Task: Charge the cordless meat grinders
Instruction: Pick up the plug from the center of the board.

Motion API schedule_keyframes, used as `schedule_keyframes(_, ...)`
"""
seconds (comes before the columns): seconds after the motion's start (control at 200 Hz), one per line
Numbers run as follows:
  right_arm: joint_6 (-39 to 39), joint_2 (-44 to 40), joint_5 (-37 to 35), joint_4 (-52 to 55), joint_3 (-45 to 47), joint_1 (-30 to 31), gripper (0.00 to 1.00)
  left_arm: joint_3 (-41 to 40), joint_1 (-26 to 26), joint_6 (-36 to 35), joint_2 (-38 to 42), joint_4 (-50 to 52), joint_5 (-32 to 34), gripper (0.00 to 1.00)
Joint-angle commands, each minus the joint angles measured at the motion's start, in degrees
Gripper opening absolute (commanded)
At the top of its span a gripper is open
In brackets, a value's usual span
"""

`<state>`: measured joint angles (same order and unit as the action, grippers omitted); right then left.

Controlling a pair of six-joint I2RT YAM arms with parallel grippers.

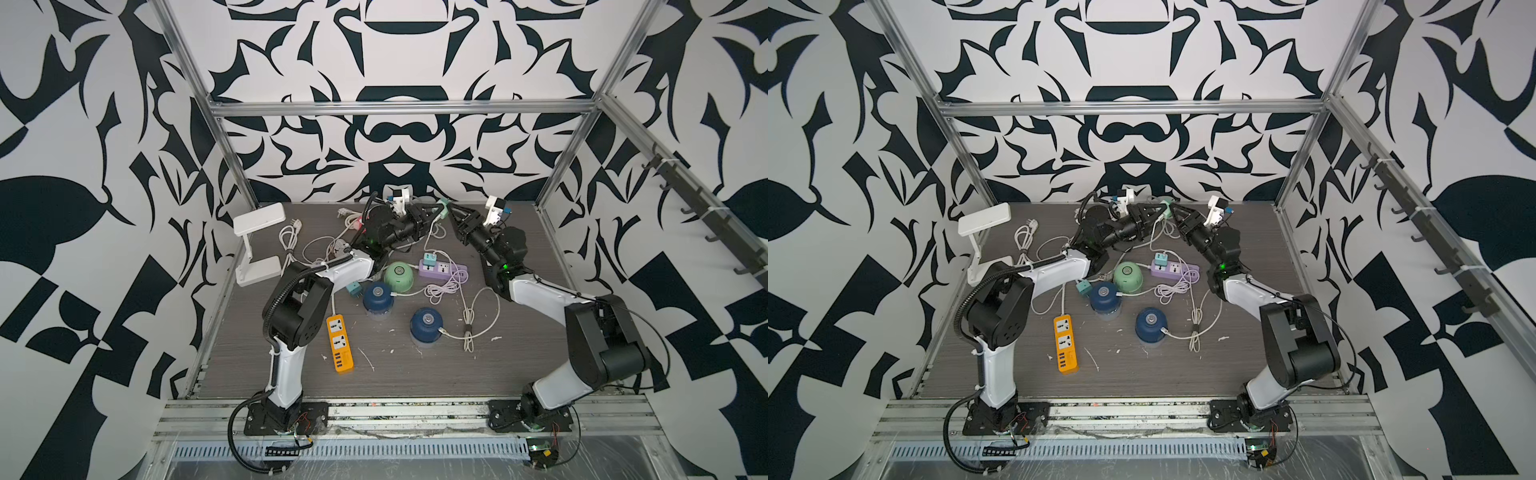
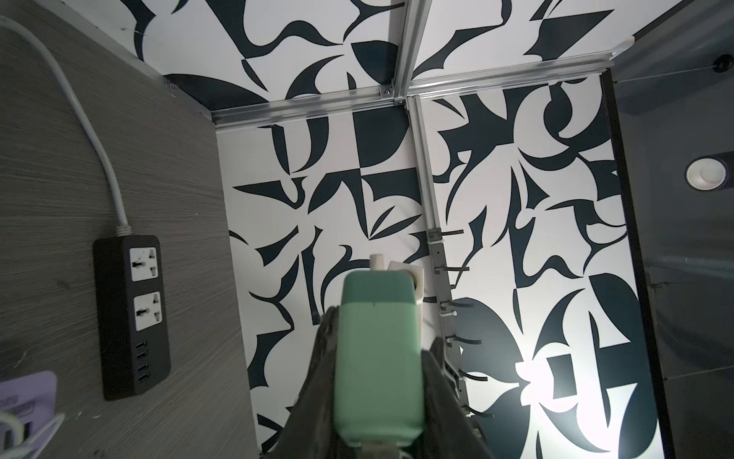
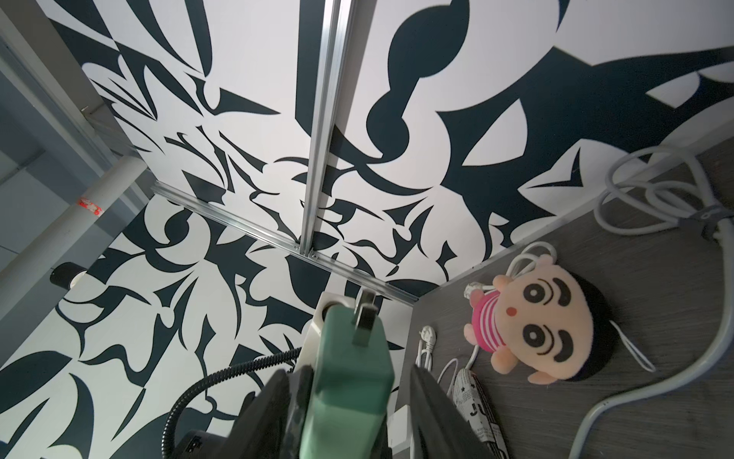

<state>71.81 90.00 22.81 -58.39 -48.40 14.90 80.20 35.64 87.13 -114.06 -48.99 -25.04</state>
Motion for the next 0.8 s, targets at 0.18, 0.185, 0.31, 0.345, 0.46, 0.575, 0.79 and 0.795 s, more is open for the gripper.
schedule_keyframes(0.18, -0.71, 0.28, 0.66, -3.50, -3.63, 0.84, 0.46, -1.54, -0.13, 1.46, 2.61, -4.97, -1.19, 0.00)
schedule_keyframes(0.185, -0.66, 0.27, 0.62, -3.53, -3.72, 0.84, 0.46, -1.58, -0.13, 1.46, 2.61, -5.02, -1.17, 0.00)
schedule_keyframes(0.31, -0.66, 0.28, -0.50, -3.66, -3.42, 0.84, 0.43, -2.22, -0.13, 1.77, 2.79, -5.68, -0.93, 0.00)
schedule_keyframes(0.345, -0.71, 0.24, -1.04, -3.75, -3.20, 0.84, 0.43, -2.33, -0.13, 1.89, 2.88, -5.97, -0.86, 0.00)
schedule_keyframes(0.46, -0.35, 0.27, -1.44, -4.28, -3.02, 0.84, 0.46, -2.52, -0.13, 2.00, 3.05, -6.38, -0.66, 0.00)
schedule_keyframes(0.575, -0.20, 0.18, -1.36, -4.54, -2.77, 0.83, 0.48, -2.41, -0.13, 1.99, 3.14, -6.33, -0.56, 0.00)
schedule_keyframes(0.79, -0.05, 0.37, -0.94, -5.11, -2.80, 0.84, 0.51, -2.70, -0.13, 1.90, 3.35, -6.47, -0.21, 0.00)
schedule_keyframes(0.795, -0.03, 0.41, -0.93, -5.18, -2.77, 0.84, 0.51, -2.65, -0.13, 1.90, 3.33, -6.47, -0.24, 0.00)
